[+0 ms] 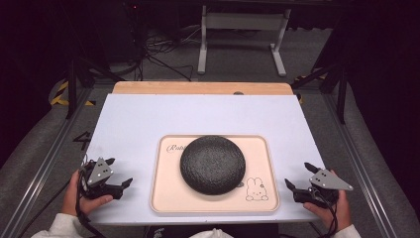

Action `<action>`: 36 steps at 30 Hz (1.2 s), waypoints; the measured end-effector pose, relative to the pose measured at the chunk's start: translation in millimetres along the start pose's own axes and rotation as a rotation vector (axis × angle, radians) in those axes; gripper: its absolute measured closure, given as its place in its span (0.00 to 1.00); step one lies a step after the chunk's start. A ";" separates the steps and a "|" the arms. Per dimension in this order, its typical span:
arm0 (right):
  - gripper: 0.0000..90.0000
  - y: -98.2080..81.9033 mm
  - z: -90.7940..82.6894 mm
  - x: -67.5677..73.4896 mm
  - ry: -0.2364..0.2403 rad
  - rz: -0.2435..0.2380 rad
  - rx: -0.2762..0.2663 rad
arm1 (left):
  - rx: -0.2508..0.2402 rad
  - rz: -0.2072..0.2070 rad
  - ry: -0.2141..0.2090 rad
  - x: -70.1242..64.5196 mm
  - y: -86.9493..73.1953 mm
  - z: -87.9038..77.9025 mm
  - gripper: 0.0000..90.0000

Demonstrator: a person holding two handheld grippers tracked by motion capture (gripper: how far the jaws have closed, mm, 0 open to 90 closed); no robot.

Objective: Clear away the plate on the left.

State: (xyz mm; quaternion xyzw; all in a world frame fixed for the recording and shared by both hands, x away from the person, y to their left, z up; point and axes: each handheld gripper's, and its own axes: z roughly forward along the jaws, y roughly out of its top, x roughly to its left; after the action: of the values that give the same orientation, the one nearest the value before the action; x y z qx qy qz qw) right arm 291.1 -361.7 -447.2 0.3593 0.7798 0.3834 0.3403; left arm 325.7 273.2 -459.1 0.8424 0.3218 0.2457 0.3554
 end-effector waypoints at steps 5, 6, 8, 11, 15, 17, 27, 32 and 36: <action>0.15 -1.6 1.0 -1.4 0.005 0.003 0.005 | -0.035 -0.052 -0.011 5.3 -6.1 -5.7 0.11; 0.15 -1.8 0.8 -1.4 0.007 0.003 0.006 | -0.038 -0.058 -0.011 5.6 -7.3 -6.4 0.11; 0.15 -0.9 -0.5 -1.1 0.006 0.002 0.000 | -0.038 -0.072 -0.019 5.3 -9.2 -8.0 0.11; 0.15 -0.4 -1.7 -1.4 0.006 0.005 -0.006 | -0.036 -0.069 -0.020 3.9 -10.4 -9.7 0.11; 0.15 -2.2 -2.8 -0.5 0.005 0.004 -0.001 | -0.050 -0.072 -0.019 4.7 -8.2 -9.2 0.10; 0.15 -2.2 -3.6 0.1 0.007 0.002 0.000 | -0.052 -0.058 -0.014 3.0 -6.3 -8.7 0.10; 0.15 0.1 -3.6 4.4 0.007 -0.004 0.004 | -0.089 -0.047 -0.018 -1.1 -3.6 -14.3 0.10; 0.15 -0.8 -2.5 3.3 0.008 0.003 0.008 | -0.082 -0.033 -0.016 -3.4 -0.6 -13.2 0.10; 0.15 -0.9 -2.5 2.3 0.009 0.006 0.007 | -0.081 -0.036 -0.014 -4.6 0.8 -12.7 0.10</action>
State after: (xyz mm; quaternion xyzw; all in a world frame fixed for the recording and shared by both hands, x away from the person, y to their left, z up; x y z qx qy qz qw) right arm 287.6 -361.1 -447.4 0.3610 0.7816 0.3833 0.3345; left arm 314.8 275.1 -451.4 0.8232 0.3242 0.2463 0.3957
